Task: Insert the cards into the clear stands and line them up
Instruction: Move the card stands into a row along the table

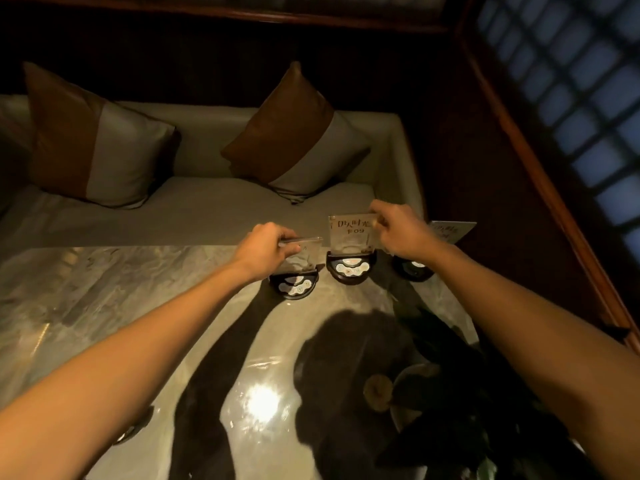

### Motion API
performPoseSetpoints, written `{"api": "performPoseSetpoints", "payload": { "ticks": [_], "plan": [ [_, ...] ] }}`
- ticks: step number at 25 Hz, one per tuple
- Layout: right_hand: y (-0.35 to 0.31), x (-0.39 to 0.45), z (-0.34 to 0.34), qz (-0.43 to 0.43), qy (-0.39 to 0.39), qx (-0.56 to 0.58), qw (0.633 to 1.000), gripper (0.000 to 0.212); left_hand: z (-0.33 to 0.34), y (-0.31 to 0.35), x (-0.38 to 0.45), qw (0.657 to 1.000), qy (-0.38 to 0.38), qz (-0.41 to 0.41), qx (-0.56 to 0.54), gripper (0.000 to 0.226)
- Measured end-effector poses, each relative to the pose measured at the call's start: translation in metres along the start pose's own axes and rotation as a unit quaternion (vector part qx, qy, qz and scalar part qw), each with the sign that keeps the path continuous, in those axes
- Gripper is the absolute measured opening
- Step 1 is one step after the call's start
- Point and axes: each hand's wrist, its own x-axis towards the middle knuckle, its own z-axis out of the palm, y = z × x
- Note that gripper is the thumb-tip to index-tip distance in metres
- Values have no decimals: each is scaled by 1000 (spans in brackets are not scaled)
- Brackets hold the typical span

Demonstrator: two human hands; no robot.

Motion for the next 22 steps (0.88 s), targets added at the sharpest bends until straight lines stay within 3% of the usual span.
{"api": "performPoseSetpoints", "payload": {
  "ticks": [6,11,14,19,22],
  "plan": [
    [44,13,14,42,23,48,998,12,22,14,52,999,19,-9,-25,34],
    [56,18,28,106,20,44,993,30,26,21,68,999,15,12,-41,28],
    [63,16,27,131,16,37,991,27,26,16,63,999,13,23,-45,23],
    [64,10,26,118,35,7,992,20,27,1,51,997,25,3,-68,11],
    [56,7,27,92,42,-54,993,22,22,-4,46,999,-9,-1,-52,21]
  ]
}}
